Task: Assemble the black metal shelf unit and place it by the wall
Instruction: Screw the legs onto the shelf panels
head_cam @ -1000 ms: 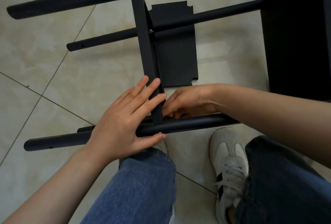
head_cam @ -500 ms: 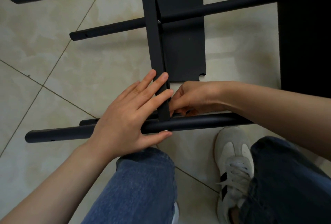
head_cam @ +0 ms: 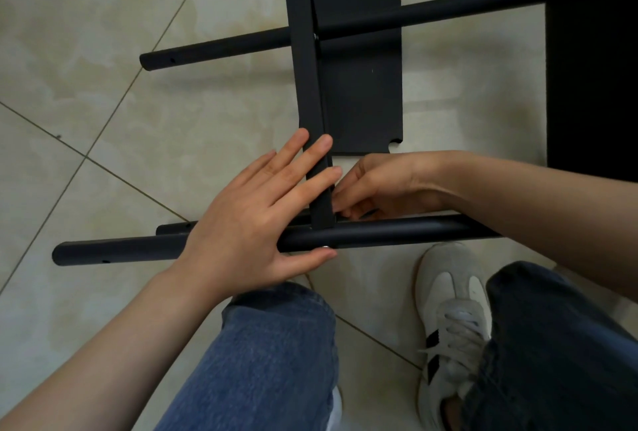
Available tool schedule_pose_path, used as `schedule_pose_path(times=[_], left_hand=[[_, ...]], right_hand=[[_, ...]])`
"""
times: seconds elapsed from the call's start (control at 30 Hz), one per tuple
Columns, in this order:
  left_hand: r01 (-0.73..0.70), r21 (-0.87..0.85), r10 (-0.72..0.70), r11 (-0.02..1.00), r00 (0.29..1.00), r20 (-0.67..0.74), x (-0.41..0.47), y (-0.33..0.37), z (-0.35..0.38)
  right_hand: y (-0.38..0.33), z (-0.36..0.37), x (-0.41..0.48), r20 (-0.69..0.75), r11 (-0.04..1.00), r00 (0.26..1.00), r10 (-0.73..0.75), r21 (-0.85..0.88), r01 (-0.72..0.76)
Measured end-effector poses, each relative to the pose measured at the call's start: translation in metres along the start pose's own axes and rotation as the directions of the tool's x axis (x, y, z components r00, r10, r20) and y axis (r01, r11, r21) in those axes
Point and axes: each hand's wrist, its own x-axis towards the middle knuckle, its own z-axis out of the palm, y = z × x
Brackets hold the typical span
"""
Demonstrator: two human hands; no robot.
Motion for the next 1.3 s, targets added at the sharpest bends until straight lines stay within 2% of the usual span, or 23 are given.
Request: schedule_pose_path(times=[0.2,0.4,0.6,0.83,1.0,1.3], left_hand=[[-0.003,0.004,0.003,1.000,1.000,-0.008,0.0003,-0.0008,0.0009],[0.000,0.010,0.000,1.000,1.000,-0.005,0.0000,-0.0003,0.0009],[0.001,0.018,-0.001,1.000,1.000,-0.006,0.0001,0.0002,0.0013],[-0.006,0.012,0.006,1.000,1.000,-0.015,0.0003,-0.0005,0.0018],[-0.007,0.020,0.007,1.000,1.000,-0.019,0.0004,0.0002,0.0017],[-0.006,0.027,0.006,1.000,1.000,-0.019,0.0003,-0.0002,0.0021]], right_hand=[[0.0008,0.0038,0.0045,-0.027,0.998,0.999,0.017,-0.065,-0.018],[0.0018,-0.0015,0.0020,0.008,0.999,1.000,-0.028,0.019,0.028],[-0.0015,0.0004,0.0056,-0.034,0.995,0.999,0.004,-0.103,-0.007],[-0.0037,-0.0031,0.0042,-0.013,0.996,1.000,-0.011,-0.093,0.009],[-0.0060,-0.0014,0.0035,-0.011,0.988,1.000,0.022,-0.153,-0.023],[-0.0042,-0.0030,0.0025,0.004,0.998,1.000,0.023,-0.065,-0.023]])
